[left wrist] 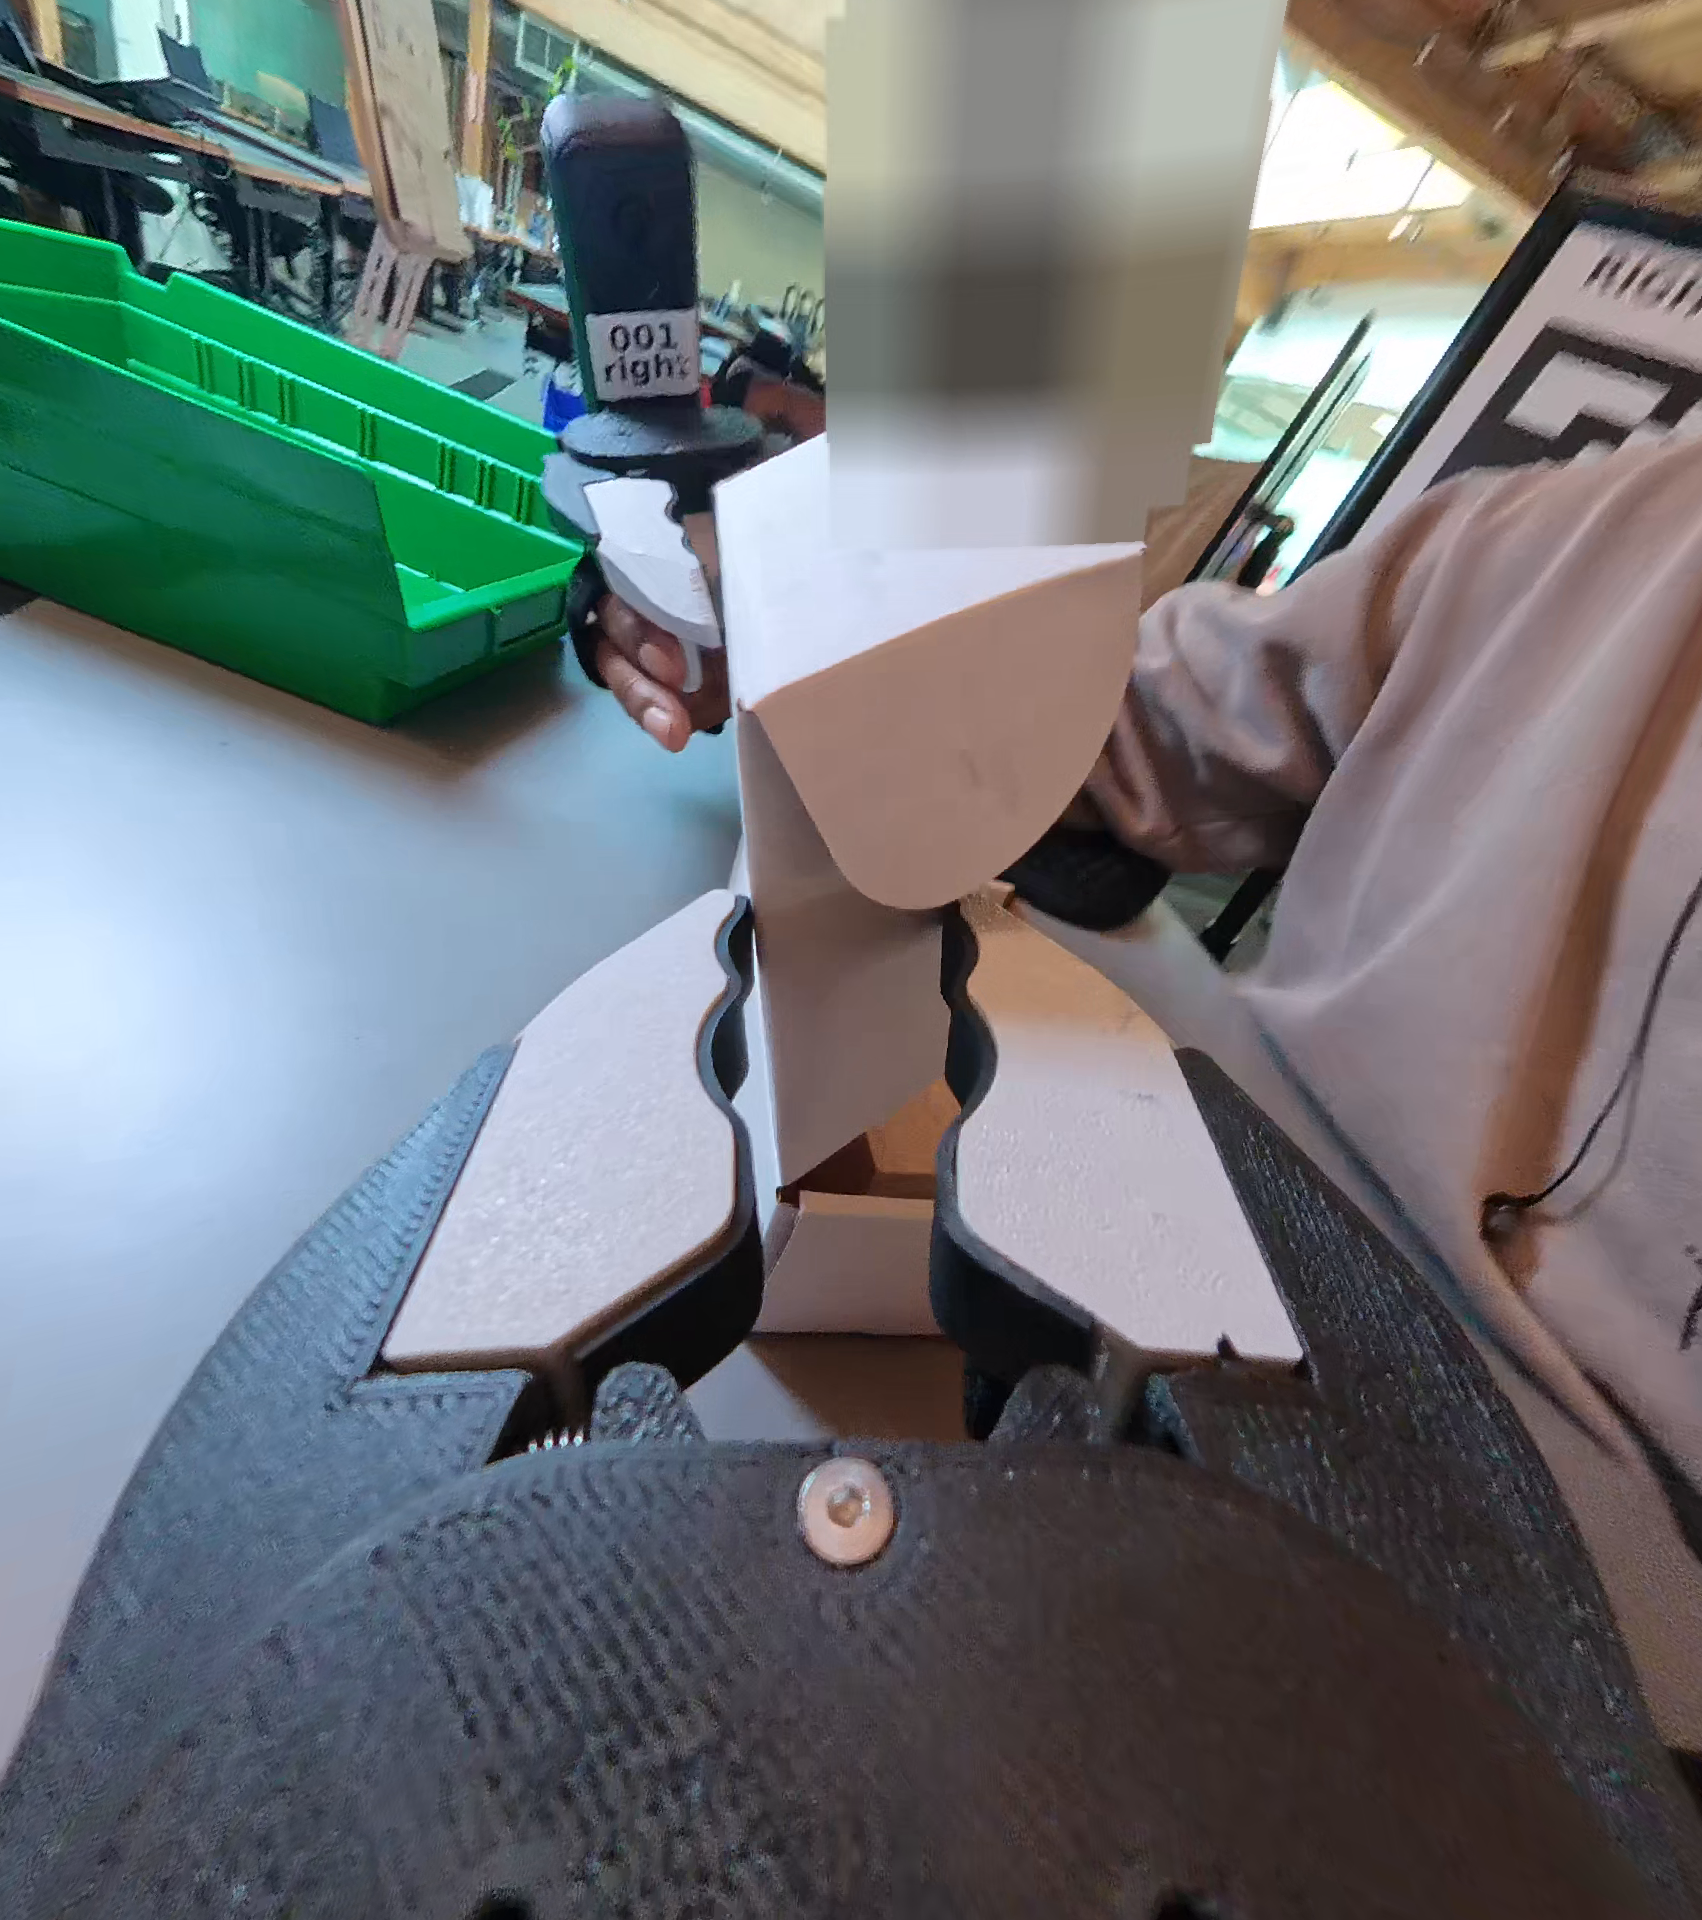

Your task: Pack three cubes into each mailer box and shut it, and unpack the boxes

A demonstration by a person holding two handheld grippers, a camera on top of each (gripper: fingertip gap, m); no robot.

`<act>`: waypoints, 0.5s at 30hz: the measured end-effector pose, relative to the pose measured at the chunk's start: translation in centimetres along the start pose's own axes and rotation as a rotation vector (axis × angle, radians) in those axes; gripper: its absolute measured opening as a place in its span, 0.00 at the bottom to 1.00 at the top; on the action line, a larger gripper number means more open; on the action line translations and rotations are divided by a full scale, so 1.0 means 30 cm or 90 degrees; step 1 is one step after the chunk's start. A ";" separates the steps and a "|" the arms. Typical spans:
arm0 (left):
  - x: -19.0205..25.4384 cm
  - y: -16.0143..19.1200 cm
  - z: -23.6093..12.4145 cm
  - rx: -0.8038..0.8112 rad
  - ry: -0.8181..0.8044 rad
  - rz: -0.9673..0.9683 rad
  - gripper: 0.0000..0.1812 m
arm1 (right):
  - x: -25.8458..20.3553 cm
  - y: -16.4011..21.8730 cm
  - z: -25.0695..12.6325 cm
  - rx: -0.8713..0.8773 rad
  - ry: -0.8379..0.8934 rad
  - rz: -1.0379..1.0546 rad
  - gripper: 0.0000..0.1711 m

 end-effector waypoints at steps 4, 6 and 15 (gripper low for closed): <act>0.059 -0.013 0.002 -0.087 -0.055 0.098 0.19 | -0.067 -0.009 0.031 -0.073 0.045 -0.059 0.13; 0.079 -0.010 0.000 -0.105 -0.062 0.114 0.19 | -0.095 -0.012 0.034 -0.093 0.084 -0.086 0.14; 0.153 -0.003 0.000 -0.247 -0.122 0.227 0.20 | -0.207 0.022 0.097 -0.200 0.217 -0.240 0.14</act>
Point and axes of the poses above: each gripper's, where its closed fingertips meet, z out along the fingers, y out of its underside, x = y × z across the jaws, the point moved 8 cm from there along -z, back along the fingers, and after that the axes turned 7 degrees about -x, right-handed, at the moved point
